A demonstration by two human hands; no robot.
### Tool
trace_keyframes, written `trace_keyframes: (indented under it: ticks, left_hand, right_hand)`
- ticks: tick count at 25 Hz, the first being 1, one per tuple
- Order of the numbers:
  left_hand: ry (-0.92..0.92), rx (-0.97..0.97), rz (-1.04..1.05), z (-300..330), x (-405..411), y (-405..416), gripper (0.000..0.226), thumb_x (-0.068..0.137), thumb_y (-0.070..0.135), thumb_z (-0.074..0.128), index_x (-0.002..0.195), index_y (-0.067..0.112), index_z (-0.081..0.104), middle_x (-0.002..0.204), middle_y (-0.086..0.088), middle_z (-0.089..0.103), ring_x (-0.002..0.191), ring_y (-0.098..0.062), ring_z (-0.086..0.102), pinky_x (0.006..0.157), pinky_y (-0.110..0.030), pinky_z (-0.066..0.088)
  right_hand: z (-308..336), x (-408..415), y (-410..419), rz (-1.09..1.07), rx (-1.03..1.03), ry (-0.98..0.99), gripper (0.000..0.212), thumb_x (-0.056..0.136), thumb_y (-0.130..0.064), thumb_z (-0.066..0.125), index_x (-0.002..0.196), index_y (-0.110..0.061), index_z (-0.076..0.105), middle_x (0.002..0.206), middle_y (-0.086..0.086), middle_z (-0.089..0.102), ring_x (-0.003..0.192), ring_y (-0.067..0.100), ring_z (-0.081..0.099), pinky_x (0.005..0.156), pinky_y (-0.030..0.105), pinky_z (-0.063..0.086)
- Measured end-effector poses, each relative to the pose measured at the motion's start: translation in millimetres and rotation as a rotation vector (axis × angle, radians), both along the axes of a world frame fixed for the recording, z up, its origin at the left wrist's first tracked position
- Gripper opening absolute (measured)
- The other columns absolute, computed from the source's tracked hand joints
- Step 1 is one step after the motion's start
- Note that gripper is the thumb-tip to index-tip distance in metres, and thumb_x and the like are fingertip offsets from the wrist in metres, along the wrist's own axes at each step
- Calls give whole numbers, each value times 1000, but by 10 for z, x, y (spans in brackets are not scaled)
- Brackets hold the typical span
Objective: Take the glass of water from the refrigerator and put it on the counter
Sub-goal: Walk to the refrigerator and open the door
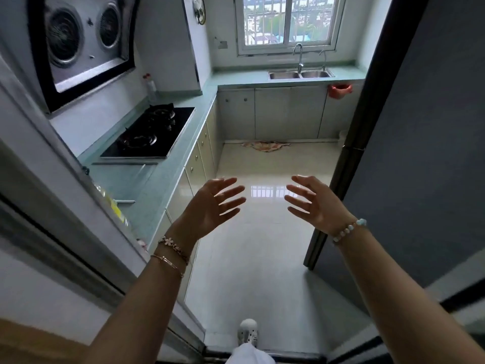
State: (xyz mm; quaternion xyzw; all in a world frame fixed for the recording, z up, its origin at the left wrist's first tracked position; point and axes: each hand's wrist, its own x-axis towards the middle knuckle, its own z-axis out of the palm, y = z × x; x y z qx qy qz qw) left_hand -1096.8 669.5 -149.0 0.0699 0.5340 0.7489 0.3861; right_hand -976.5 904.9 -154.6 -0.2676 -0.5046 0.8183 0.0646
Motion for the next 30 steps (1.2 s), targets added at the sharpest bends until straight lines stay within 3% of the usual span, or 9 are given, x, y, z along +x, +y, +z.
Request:
trace_keyframes:
  ticks: [8,21,30]
  left_hand:
    - [42,14,-33,-11,-1617,854,37,94,39,50,123,22,65,131,-6,67,120,-29,63,112,-46,39]
    - [4,-19,-63,-265,-3886,1773,34,95,39,48,117,22,68,125,-5,71,117,-29,64,109,-46,42]
    - [15,-14,-108,-374,-5715,2930,33,94,38,50,115,22,68,122,-5,72,109,-28,66,106,-45,42]
  right_hand:
    - [95,-1594,816,-25,47,38,30,88,-34,65,116,-24,71,120,2,70,106,23,70,86,38,56]
    - [-131,-3802,1684,-47,30,9,30,90,-33,61,117,-22,69,120,4,69,107,24,68,82,38,55]
    - [-313,-5473,2709,-94,-10,25,32,92,-33,60,121,-21,67,123,6,67,111,27,64,100,44,49]
